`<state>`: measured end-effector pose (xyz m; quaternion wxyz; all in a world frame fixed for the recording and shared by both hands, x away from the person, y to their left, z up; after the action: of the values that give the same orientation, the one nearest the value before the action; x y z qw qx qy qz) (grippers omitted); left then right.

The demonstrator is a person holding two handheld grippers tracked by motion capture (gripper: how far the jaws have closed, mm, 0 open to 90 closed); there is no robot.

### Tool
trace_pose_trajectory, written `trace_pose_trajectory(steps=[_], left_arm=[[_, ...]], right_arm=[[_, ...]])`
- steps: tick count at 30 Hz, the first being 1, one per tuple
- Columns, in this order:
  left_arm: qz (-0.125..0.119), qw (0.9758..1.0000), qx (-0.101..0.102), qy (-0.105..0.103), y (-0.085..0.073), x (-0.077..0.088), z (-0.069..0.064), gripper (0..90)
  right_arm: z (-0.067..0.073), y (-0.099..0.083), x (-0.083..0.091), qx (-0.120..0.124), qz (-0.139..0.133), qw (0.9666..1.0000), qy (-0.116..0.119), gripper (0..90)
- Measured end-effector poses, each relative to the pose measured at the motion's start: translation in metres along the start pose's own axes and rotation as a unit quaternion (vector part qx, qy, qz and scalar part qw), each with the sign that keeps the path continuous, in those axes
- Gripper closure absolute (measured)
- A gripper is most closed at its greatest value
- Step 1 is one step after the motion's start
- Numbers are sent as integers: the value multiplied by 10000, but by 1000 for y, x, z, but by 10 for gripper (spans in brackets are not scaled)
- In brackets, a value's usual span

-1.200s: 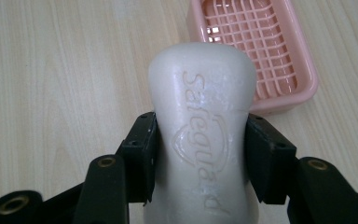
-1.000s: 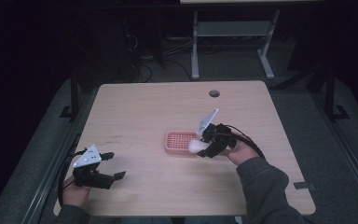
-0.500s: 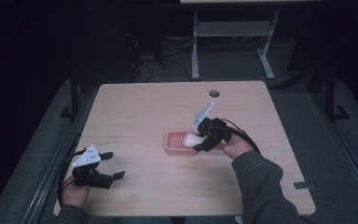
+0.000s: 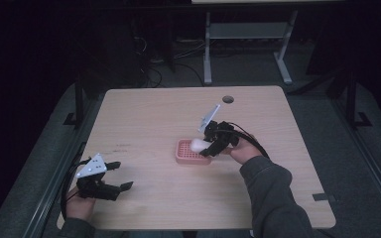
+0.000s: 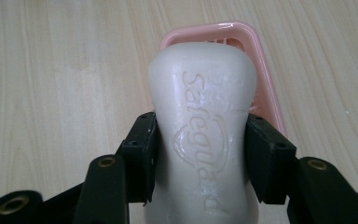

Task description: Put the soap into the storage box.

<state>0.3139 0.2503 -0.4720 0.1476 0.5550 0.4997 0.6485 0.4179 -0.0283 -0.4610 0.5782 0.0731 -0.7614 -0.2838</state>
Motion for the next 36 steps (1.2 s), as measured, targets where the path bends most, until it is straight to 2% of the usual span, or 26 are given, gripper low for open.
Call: trace_pose_trajectory(steps=[12, 19, 21, 33, 36], left_arm=[[-18, 10000, -5, 2, 0, 0, 0, 148], [-24, 10000, 3, -1, 0, 1, 1, 148], [-29, 10000, 6, -8, 0, 1, 0, 148], [-38, 10000, 11, -18, 0, 1, 1, 148], [-34, 10000, 4, -17, 0, 1, 1, 148]], right_arm=[[-2, 5, -15, -20, 66, 9999, 109, 489], [-4, 14, -19, 45, 146, 9998, 129, 489], [-5, 19, -21, 43, 86, 9998, 161, 489], [-4, 20, -41, 71, 322, 9992, 243, 488], [-6, 21, -43, 55, 314, 9993, 192, 488]])
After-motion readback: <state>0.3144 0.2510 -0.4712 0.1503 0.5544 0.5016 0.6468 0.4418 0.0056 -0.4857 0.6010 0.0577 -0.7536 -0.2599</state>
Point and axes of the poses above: each handheld gripper's, and its own axes: x roughly backward along the jaws, y roughly out of its top, z roughly to its left, the point moved 9 cm from there along -x, roughly forward along the jaws, and after that the axes turned 11 degrees about -y, right-handed, at the moved point
